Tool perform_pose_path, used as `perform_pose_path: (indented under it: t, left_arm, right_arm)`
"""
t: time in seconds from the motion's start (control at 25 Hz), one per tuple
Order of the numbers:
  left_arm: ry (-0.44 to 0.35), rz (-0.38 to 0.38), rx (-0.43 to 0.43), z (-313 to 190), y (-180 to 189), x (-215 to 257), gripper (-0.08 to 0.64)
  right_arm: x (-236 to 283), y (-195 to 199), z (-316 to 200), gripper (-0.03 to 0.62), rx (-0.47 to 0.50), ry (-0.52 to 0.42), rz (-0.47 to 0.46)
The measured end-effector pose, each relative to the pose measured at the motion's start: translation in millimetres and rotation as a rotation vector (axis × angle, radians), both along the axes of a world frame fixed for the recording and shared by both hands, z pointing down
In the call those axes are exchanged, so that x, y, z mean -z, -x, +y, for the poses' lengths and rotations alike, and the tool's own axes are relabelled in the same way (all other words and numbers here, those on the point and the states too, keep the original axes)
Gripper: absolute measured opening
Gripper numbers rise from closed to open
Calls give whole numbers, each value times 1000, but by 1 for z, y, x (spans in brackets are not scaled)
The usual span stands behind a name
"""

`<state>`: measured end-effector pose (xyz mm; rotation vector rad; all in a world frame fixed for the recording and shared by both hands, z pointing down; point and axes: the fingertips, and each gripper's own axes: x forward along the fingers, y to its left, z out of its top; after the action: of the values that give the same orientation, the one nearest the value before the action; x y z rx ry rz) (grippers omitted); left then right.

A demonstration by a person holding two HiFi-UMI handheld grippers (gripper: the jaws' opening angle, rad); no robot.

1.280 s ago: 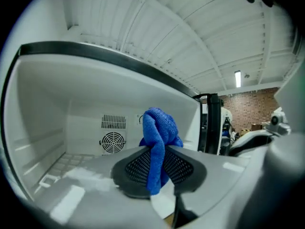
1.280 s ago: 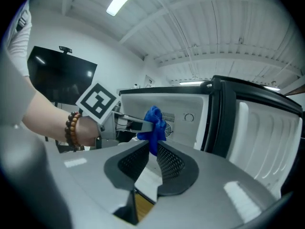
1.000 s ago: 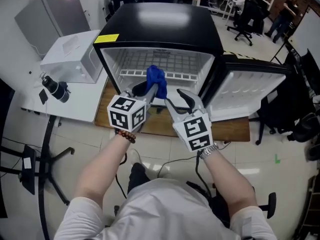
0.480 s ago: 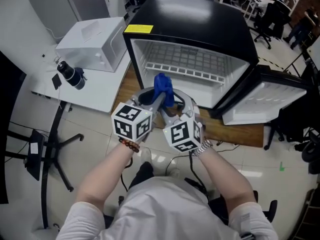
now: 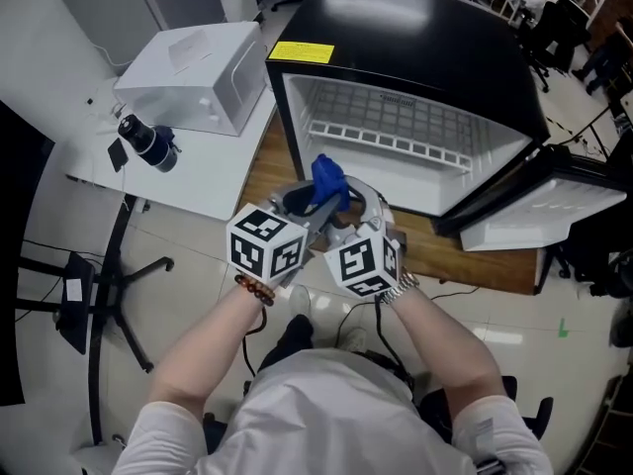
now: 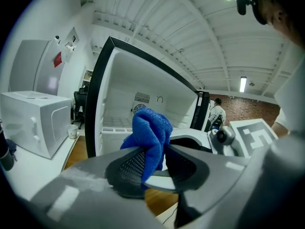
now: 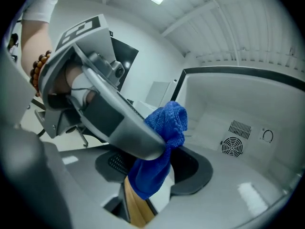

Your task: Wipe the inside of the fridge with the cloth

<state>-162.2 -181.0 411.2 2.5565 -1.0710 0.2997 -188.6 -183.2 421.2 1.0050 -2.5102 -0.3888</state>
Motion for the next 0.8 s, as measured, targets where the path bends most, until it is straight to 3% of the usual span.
perform_pose_path:
  t: [0.2,0.4,0.8]
  left_arm:
    - [38,-22,-31,-1,7,-14,175]
    - [64,-66,-32,-6,17,-28,186]
    - [30,-140,102,-29,64,-41,184]
  right_arm:
    - [-17,10,-6,178,14,35,-7]
    - [-34,17,-13,133,23,62,-22]
    - [-64,20,-49,120,-39,117,-48]
